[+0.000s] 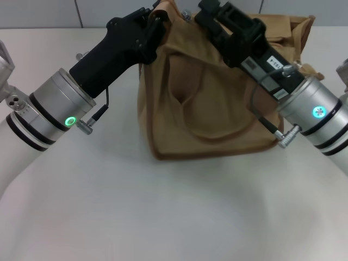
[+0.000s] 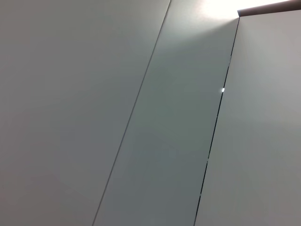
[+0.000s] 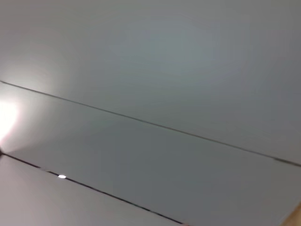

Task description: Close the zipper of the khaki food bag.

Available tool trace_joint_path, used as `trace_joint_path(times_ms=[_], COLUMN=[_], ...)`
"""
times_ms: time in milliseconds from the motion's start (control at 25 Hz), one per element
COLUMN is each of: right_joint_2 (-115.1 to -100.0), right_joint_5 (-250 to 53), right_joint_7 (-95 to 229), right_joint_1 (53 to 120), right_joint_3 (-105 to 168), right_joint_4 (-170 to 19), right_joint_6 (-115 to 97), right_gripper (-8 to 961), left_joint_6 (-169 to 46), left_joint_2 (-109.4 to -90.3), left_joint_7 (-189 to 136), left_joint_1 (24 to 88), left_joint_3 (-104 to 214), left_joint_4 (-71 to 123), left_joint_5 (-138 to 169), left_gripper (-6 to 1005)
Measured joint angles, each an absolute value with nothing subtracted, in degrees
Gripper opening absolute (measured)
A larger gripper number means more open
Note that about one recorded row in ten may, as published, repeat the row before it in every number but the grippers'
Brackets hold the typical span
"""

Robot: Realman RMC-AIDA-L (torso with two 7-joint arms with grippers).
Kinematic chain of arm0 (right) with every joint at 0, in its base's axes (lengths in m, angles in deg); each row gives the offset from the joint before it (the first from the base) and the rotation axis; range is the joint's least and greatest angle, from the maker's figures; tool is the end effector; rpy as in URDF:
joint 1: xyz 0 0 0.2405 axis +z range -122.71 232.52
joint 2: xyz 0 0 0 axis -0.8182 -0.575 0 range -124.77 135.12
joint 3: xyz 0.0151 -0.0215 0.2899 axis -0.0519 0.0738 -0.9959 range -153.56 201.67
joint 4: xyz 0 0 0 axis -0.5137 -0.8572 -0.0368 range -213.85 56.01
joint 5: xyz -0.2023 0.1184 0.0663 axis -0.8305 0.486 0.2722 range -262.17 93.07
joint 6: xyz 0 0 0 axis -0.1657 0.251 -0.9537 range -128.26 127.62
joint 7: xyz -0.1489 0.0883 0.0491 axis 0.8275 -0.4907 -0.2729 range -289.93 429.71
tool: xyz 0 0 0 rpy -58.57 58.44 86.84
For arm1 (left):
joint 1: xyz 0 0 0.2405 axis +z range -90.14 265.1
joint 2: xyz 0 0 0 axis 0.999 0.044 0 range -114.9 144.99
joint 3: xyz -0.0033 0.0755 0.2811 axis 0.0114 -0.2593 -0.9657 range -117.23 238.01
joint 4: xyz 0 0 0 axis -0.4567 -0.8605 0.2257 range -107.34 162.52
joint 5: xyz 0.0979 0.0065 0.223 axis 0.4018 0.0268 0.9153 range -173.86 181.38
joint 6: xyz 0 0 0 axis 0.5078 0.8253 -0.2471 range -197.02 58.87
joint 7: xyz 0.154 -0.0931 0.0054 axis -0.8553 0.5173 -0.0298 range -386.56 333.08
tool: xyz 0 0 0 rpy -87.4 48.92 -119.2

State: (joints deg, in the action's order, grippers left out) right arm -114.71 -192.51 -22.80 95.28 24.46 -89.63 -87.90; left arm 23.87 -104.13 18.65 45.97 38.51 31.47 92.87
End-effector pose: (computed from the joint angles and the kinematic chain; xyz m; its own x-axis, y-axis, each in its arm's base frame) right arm 0.1993 0.3930 -0.1111 -0.2951 -0.6613 -0.6896 -0.5982 -0.4349 0.6730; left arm -0.2071 0.3996 -0.0846 0.3211 0.0341 0.9464 0.5355 -0.8308 -0.1517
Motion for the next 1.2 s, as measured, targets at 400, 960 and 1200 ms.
trace_joint_path(times_ms=[400,960,1200], right_joint_2=[-114.49,-114.12,-114.52], right_joint_5=[-192.55,-193.15,-191.61], right_joint_7=[-14.21,-26.91,-26.38], right_joint_1=[92.24,98.28,98.85], right_joint_3=[22.14,29.8,30.73], right_joint_4=[-87.2,-75.46,-75.94], right_joint_6=[-95.17,-93.01,-90.52], right_gripper=[366,369,370], left_joint_6=[23.4,23.79,23.86], left_joint_2=[-104.14,-104.14,-104.13], left_joint_7=[18.61,18.61,18.61], left_joint_1=[45.74,45.53,45.46], left_joint_3=[38.86,38.61,38.59], left_joint_4=[31.26,31.28,31.28], left_joint_5=[92.54,92.88,92.94], left_gripper=[29,30,30])
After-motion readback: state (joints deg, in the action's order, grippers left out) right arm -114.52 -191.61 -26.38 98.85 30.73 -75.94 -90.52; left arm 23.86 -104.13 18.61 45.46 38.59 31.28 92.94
